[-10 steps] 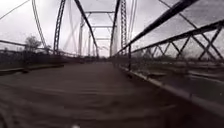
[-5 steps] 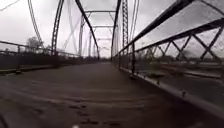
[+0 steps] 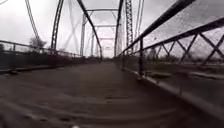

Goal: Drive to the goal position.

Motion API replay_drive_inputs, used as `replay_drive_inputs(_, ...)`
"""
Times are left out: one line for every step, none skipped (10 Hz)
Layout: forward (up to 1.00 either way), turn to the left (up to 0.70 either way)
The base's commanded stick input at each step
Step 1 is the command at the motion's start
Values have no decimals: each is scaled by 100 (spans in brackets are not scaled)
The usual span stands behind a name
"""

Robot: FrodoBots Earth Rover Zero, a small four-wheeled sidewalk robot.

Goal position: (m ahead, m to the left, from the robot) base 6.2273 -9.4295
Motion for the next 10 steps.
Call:
replay_drive_inputs(100,0)
replay_drive_inputs(100,0)
replay_drive_inputs(100,0)
replay_drive_inputs(100,0)
replay_drive_inputs(100,0)
replay_drive_inputs(100,0)
replay_drive_inputs(100,0)
replay_drive_inputs(100,0)
replay_drive_inputs(100,0)
replay_drive_inputs(100,0)
